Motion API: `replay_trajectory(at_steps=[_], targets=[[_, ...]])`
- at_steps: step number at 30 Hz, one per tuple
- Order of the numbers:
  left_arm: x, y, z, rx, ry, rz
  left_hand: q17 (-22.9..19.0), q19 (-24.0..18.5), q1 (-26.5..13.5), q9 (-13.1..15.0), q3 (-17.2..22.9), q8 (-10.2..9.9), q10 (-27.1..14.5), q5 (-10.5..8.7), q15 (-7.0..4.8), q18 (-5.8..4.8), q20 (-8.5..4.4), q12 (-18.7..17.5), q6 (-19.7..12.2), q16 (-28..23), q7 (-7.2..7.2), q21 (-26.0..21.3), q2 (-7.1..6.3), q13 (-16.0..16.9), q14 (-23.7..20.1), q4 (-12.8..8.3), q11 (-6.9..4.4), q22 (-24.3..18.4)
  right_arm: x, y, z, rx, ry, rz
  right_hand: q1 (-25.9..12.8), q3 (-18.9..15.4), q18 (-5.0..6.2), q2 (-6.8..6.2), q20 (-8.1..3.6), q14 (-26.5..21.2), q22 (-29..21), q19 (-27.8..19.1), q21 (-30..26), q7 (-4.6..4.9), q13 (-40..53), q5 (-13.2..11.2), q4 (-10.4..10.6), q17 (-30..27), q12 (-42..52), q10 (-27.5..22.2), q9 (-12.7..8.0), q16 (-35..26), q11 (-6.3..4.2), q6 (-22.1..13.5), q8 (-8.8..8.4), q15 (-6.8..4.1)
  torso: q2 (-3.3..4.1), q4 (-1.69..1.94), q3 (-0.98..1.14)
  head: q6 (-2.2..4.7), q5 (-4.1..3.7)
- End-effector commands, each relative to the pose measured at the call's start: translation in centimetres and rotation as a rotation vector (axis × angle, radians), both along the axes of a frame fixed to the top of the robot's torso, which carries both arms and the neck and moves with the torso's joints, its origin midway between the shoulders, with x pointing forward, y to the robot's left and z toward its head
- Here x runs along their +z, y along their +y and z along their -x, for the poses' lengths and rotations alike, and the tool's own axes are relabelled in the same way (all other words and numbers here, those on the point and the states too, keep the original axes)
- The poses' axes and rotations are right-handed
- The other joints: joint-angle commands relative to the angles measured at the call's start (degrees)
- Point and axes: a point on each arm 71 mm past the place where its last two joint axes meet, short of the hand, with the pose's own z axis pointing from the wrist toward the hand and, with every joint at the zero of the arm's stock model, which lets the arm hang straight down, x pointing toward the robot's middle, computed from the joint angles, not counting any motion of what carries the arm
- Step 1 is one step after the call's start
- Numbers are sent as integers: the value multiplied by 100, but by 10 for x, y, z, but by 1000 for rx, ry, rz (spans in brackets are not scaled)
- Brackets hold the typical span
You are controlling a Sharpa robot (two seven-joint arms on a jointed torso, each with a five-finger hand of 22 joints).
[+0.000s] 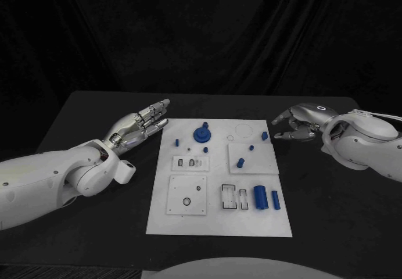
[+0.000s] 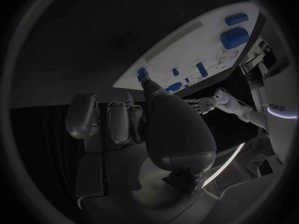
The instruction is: Assemble the parts on the task board
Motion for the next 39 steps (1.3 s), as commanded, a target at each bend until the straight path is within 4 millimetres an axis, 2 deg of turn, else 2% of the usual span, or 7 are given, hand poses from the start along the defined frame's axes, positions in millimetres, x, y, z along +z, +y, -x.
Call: replay_trajectory(at_steps=[1,4,16,23,31,36,39], targets=[[1,-2,1,-14,-7,14,-7,9,39,3,-7,15,-11,38,47,63,39,22,-3,-21,22,34,0,6,-13,-43,34,10,-3,1,0,9,-9,-6,56,-7,77,-9,-3,265,729,42,-27,19,399,5,-23,-28,-35,96,8,-46,-34,-8,6,-56,-5,13,0,9,-11],[1,-1,1,-14,-7,13,-7,9,39,3,-7,15,-11,38,47,63,39,22,-3,-21,22,34,0,6,-13,-43,34,10,-5,1,-1,11,-6,-5,68,-6,80,-8,-3,264,724,38,-46,26,395,5,-26,-39,-41,94,10,-57,-31,2,11,-55,-4,23,2,8,-24],[0,-1,1,-16,-5,13,-7,8,41,3,-3,15,-12,40,49,63,40,21,-5,-21,21,33,1,5,-13,-50,35,10,-10,6,-3,23,-7,-6,123,-1,85,-9,2,262,710,32,-95,49,386,13,-42,-77,-50,90,25,-93,-16,63,38,-45,-5,13,-3,3,-13],[0,-1,1,-17,-3,13,-7,8,41,3,-3,15,-12,40,49,63,40,21,-5,-21,21,33,1,5,-13,-50,35,10,-13,7,-3,24,3,-3,159,7,89,3,8,263,702,29,-126,63,380,65,-49,-97,-56,85,32,-111,-5,93,49,-38,-3,13,-3,24,-16],[0,-1,0,-18,-2,13,-7,11,43,3,3,15,-12,42,51,63,42,20,-3,-21,20,35,1,5,-13,-59,37,10,-16,11,-4,35,7,-5,174,2,92,10,18,266,693,28,-165,85,380,112,-41,-118,-54,84,60,-128,11,198,94,-25,-7,13,-6,80,-57],[0,-1,0,-19,-2,13,-7,11,43,3,3,15,-12,42,51,63,42,20,-3,-21,20,35,1,5,-13,-59,37,10,-18,13,-4,40,7,-6,175,-1,94,11,20,266,689,25,-179,88,396,117,-39,-123,-35,91,67,-132,14,220,104,-23,-7,26,-5,53,-81],[0,-1,0,-20,-1,13,-7,11,43,3,3,15,-12,42,51,63,42,20,-3,-21,20,35,1,5,-13,-59,37,10,-19,14,-4,43,8,-7,175,-1,94,11,20,266,689,25,-179,88,396,117,-39,-123,-35,91,67,-132,14,220,104,-23,-8,20,-6,34,-87]])
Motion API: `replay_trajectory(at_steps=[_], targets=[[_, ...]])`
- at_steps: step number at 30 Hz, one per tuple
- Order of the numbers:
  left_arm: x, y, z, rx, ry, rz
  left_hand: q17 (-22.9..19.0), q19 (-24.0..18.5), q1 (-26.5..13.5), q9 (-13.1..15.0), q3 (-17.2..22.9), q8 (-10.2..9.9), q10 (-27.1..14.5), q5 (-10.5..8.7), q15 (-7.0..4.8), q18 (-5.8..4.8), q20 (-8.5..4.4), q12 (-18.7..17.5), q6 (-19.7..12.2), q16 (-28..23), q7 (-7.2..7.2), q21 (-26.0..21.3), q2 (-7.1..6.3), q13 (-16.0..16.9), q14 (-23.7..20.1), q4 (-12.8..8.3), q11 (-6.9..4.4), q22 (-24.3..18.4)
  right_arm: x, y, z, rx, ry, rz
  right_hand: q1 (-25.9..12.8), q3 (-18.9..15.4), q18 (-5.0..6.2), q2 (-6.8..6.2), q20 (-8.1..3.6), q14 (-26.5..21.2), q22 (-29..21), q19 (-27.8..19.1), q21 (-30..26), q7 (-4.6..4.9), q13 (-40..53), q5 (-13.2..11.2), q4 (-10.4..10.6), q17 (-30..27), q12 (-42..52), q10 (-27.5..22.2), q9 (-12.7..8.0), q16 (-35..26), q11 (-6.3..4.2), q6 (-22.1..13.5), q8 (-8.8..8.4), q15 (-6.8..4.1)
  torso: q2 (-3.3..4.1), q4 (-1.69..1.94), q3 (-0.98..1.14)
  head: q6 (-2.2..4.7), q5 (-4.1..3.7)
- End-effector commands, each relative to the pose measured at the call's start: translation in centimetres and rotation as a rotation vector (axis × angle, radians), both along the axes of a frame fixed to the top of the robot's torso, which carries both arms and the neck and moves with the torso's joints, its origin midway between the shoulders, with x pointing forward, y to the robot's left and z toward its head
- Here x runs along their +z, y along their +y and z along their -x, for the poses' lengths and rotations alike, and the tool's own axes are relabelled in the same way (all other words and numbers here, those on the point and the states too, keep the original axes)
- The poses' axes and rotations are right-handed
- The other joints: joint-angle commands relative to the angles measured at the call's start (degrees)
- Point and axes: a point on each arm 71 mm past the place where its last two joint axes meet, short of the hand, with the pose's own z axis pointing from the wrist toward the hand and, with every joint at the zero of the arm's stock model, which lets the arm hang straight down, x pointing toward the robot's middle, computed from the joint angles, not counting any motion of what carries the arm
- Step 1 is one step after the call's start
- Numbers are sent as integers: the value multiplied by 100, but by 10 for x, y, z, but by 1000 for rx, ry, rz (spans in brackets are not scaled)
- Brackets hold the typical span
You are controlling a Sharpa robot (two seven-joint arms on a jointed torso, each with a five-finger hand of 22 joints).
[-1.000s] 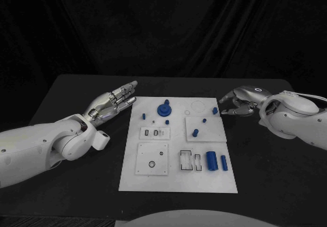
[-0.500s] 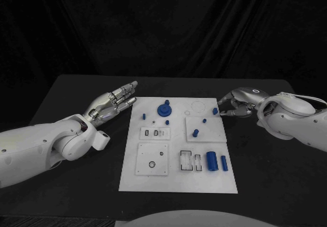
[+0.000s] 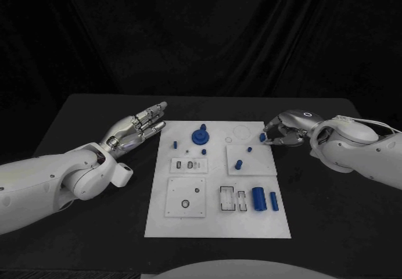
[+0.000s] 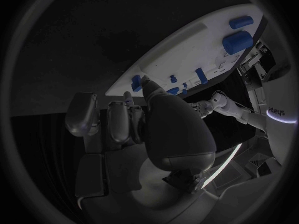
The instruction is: Assemble the parts on the task board
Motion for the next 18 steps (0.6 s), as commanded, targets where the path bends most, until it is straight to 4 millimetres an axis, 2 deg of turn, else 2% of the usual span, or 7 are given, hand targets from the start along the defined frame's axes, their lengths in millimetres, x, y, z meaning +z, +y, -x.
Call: replay_trajectory(at_steps=[1,18], targets=[[1,-2,1,-16,-4,13,-5,11,43,4,-5,15,-12,23,31,63,42,20,-3,-21,20,35,1,5,8,-20,37,6,-1,1,0,5,-12,-6,54,-18,95,-19,20,267,691,26,-26,-4,394,25,-21,-4,-16,91,7,-19,13,46,29,-24,1,-3,0,-26,-5],[0,-2,1,-20,0,13,-5,12,44,4,1,14,-13,25,33,63,45,19,-2,-21,20,36,-1,5,8,-32,38,6,-3,6,-3,10,-8,-3,58,-15,95,-2,23,269,692,31,-28,10,400,46,-15,-12,-8,95,19,-25,20,79,43,-20,-1,-8,0,-63,7]])
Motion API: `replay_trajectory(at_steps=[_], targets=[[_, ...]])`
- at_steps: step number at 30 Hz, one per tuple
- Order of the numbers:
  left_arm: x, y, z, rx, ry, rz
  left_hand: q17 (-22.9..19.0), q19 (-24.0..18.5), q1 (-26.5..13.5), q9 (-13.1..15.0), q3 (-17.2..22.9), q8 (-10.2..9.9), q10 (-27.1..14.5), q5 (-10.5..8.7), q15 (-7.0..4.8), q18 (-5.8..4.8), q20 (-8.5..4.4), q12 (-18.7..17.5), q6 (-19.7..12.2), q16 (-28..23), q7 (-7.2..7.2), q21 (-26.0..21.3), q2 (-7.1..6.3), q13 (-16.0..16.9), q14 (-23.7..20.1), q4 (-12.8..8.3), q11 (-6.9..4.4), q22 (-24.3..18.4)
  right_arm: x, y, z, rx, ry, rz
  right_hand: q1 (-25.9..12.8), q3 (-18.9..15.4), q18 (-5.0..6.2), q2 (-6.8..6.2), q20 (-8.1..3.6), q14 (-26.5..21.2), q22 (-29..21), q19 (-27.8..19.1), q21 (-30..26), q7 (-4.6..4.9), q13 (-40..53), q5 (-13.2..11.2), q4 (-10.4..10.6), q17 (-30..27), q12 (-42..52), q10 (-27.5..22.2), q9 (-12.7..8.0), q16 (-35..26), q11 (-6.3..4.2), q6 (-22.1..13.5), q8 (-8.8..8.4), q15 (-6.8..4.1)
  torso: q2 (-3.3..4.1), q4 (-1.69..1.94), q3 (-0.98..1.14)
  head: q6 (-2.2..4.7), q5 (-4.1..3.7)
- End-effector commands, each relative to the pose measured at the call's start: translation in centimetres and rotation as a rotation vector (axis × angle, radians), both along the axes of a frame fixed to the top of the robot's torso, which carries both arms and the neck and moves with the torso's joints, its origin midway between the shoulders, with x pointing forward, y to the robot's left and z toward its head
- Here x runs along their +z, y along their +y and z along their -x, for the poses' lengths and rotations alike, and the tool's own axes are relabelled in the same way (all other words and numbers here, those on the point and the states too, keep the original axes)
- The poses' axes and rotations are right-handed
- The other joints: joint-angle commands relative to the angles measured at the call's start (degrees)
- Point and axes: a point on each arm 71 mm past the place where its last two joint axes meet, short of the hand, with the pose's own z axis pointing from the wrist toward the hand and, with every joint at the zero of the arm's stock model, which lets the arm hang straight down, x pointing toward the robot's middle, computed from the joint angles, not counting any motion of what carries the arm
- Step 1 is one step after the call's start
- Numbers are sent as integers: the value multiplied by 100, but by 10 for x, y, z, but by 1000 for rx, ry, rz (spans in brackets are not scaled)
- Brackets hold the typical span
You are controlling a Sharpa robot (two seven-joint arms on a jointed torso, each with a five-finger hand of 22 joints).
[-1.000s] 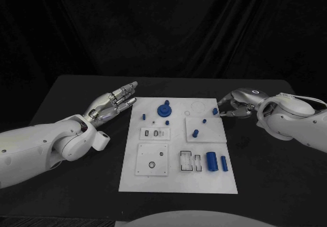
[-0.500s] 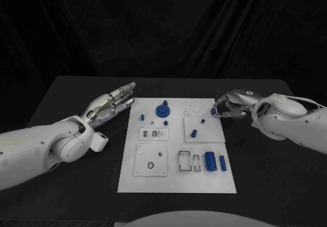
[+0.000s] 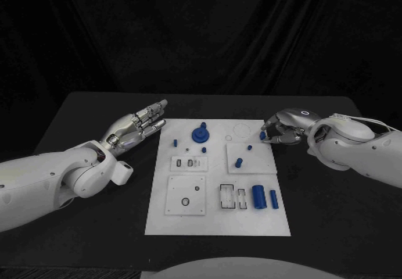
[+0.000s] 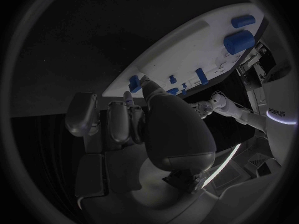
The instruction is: Assemble the parts on the task board
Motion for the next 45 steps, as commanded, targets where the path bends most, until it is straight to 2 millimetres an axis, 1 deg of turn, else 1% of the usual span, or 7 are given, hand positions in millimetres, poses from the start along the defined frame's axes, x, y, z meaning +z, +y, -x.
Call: replay_trajectory(at_steps=[1,6,19,28,37,41,45], targets=[[1,-2,1,-15,-3,12,-7,12,44,4,2,14,-13,25,33,63,45,19,-2,-21,20,36,-1,5,8,-32,38,7,-1,0,-1,-2,-9,-2,58,-14,95,-2,23,269,693,30,-28,9,400,25,-15,-14,-8,95,10,-26,20,38,43,-20,3,-2,0,-8,1],[0,-2,1,-16,-2,12,-7,12,44,4,2,14,-13,25,33,63,45,19,-2,-21,20,36,-1,5,8,-32,38,7,0,1,-2,-2,-15,-3,52,-11,96,23,28,270,692,33,-38,22,399,46,0,-24,-8,94,22,-33,30,72,56,-13,1,9,-3,-8,-9],[0,-3,0,-20,1,12,-7,12,44,4,2,14,-13,25,33,63,45,19,-2,-21,20,36,-1,5,8,-32,38,7,-1,3,-5,0,-26,-5,105,3,98,66,49,279,695,49,-87,47,407,117,-9,-44,10,93,167,-37,55,465,221,8,4,0,-2,-10,-1],[0,-3,0,-21,2,12,-7,14,43,3,11,12,-14,29,39,62,49,19,-12,-21,15,37,-3,5,8,-50,44,7,-2,4,-6,3,-32,-8,142,10,99,90,53,278,701,59,-110,26,405,103,-25,-66,13,90,295,-50,61,744,336,12,1,-2,-2,-6,2],[0,-3,0,-21,2,12,-7,14,43,3,11,12,-14,29,39,62,49,19,-12,-21,15,37,-3,5,8,-50,44,7,-1,6,-6,9,-44,-15,168,19,100,112,54,278,704,62,-122,8,407,115,-38,-74,18,91,354,-54,61,844,374,13,2,-1,-3,-6,-2],[0,-3,0,-21,2,12,-7,14,43,3,11,12,-14,29,39,62,49,19,-12,-21,15,37,-3,5,8,-50,44,7,-1,6,-6,12,-51,-18,205,41,100,135,52,277,708,66,-130,2,409,206,-57,-81,22,92,389,-57,55,867,372,9,2,0,-3,-7,-1],[0,-3,0,-21,3,11,-7,15,41,1,17,9,-14,30,42,62,51,18,-21,-21,11,37,-3,5,8,-61,46,7,0,7,-6,17,-62,-25,212,64,99,160,46,278,718,74,-134,-4,411,433,-56,-81,27,93,443,-52,49,886,356,3,2,0,-3,-7,-1]])
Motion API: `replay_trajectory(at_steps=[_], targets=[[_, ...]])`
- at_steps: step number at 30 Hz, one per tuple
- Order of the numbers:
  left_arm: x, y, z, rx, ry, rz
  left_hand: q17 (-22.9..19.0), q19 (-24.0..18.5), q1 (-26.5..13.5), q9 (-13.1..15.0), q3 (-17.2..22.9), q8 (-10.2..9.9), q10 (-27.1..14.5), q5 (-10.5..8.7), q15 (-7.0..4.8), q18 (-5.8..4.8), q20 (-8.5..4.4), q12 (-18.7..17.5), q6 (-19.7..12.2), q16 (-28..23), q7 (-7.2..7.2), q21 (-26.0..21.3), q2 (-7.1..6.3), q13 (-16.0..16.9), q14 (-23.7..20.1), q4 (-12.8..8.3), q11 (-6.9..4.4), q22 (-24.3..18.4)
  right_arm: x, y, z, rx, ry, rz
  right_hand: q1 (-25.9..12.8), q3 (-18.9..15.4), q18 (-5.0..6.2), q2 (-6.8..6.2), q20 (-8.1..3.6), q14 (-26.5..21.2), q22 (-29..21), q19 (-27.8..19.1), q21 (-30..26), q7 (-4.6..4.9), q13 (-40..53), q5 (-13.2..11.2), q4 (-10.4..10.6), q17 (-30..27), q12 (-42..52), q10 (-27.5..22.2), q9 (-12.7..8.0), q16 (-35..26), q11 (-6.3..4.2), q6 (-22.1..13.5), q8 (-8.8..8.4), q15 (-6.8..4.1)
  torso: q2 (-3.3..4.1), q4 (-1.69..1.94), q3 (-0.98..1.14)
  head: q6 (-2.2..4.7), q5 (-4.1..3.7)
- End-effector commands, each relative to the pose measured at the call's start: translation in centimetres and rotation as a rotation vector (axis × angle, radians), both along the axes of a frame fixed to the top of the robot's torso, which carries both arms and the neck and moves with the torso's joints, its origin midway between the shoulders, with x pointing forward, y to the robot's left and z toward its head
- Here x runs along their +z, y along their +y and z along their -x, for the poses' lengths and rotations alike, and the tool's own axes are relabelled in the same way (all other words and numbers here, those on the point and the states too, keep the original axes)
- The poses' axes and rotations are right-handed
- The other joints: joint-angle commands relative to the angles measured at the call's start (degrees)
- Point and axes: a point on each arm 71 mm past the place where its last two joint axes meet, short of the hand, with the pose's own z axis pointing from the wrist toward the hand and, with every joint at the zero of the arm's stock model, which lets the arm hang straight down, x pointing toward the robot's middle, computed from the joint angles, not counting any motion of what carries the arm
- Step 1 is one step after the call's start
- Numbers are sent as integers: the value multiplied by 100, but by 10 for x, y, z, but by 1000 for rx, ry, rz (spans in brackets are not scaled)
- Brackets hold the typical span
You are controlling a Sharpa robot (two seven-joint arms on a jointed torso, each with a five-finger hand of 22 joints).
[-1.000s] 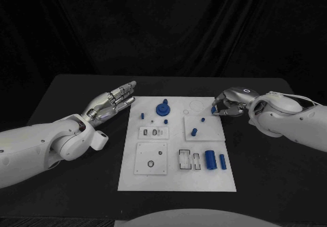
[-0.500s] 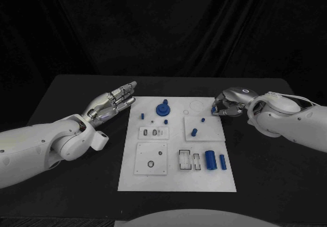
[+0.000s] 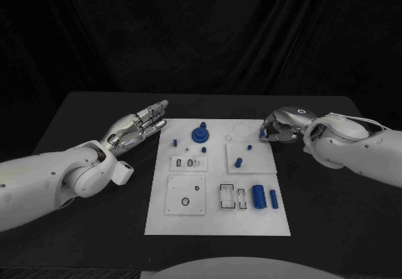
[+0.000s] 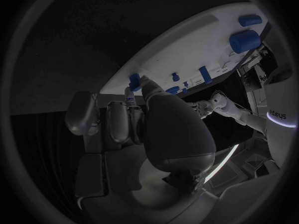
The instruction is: Assemble the parts on the task board
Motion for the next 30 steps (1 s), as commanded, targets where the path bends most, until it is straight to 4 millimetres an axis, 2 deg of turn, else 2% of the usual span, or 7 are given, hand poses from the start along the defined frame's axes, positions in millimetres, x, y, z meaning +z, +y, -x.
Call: replay_trajectory(at_steps=[1,4,9,18,21,27,30], targets=[[0,-2,1,-13,-3,11,-6,-6,41,2,-7,9,-14,30,42,63,31,18,-22,-21,11,37,-3,5,8,-37,46,8,2,1,1,8,-33,-17,44,29,100,-5,5,278,717,34,-27,10,402,123,-15,-7,20,73,32,-15,24,43,-5,0,-1,1,0,2,5],[0,-2,1,-13,-3,11,-6,-6,41,2,-7,9,-14,30,42,63,31,18,-22,-21,11,37,-3,5,8,-37,46,8,3,2,1,12,-41,-27,43,49,99,-3,0,278,725,40,-29,4,401,294,-12,-10,21,72,71,-14,20,54,-20,-3,-2,2,-1,4,7],[0,-1,1,-12,-2,10,-6,-6,41,2,-7,9,-14,30,42,63,31,18,-22,-21,11,37,-3,5,8,-37,46,8,4,5,3,21,-56,-43,41,57,101,-12,0,276,726,40,-46,4,383,372,-12,-21,2,63,93,-22,26,64,-26,0,-1,2,-1,1,10],[0,1,1,-9,0,8,-6,-6,41,2,-7,9,-14,30,42,63,31,18,-22,-21,11,37,-3,5,8,-37,46,8,10,21,15,51,-64,-91,26,68,102,-39,7,270,728,40,-70,6,371,506,-4,-50,-11,59,128,-46,51,82,-37,14,-3,-2,-1,-14,77],[0,1,1,-7,0,7,-6,-6,41,2,-7,9,-14,30,42,63,31,18,-22,-21,11,37,-3,5,8,-37,46,8,12,38,23,91,-55,-118,24,74,102,-49,12,270,729,41,-77,10,370,553,-4,-53,-11,60,138,-47,66,81,-46,23,-5,-12,-5,-16,101],[0,1,1,-8,0,7,-6,-4,37,1,0,7,-14,32,43,63,32,19,-28,-21,5,39,-2,6,8,-49,47,8,13,74,33,174,-23,-141,44,93,101,-66,21,275,735,47,-77,21,392,617,-23,-36,16,73,151,-28,83,69,-66,36,-5,8,-3,-14,95],[0,0,1,-8,-1,8,-6,-4,37,1,0,7,-14,32,43,63,32,19,-28,-21,5,39,-2,6,8,-49,47,8,13,93,37,216,-6,-147,64,109,101,-71,27,277,737,48,-82,27,394,638,-41,-36,19,74,158,-25,95,66,-75,44,-4,1,-4,-10,102]])
